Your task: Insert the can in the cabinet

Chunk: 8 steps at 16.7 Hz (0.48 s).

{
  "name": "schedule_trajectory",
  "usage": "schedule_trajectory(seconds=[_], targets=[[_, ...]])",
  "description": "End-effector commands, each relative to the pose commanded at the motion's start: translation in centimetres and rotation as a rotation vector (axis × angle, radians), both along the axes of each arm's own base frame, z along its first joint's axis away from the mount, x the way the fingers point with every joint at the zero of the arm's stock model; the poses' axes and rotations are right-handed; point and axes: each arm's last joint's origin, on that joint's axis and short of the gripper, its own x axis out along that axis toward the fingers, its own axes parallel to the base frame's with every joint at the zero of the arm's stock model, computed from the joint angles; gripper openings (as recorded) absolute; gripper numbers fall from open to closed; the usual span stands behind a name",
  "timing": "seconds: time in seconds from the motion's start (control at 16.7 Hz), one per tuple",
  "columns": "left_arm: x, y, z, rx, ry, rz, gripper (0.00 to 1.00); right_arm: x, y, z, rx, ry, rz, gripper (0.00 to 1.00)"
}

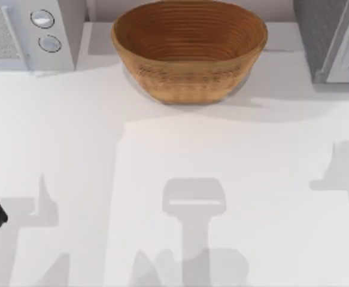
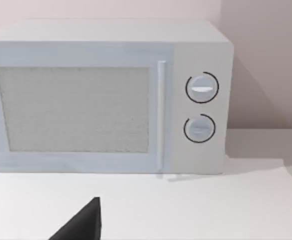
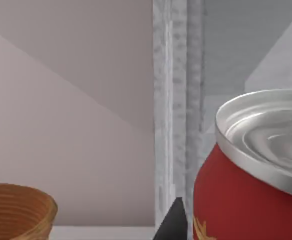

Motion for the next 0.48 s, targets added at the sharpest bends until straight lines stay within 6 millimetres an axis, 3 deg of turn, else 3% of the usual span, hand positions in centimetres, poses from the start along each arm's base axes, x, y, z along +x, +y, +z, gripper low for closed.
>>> schedule_trajectory(seconds=[0.24,0.48], targets=[[0.0,0.0,0.0,0.0,0.0,0.0,1.0,-1.9,-1.9,-5.5,-0.023,0.092,-0.023,0.0],[0.0,0.0,0.0,0.0,0.0,0.0,1.0,-2.3,-2.5,-7.9,-0.019,0.13,-0.024,0.0]])
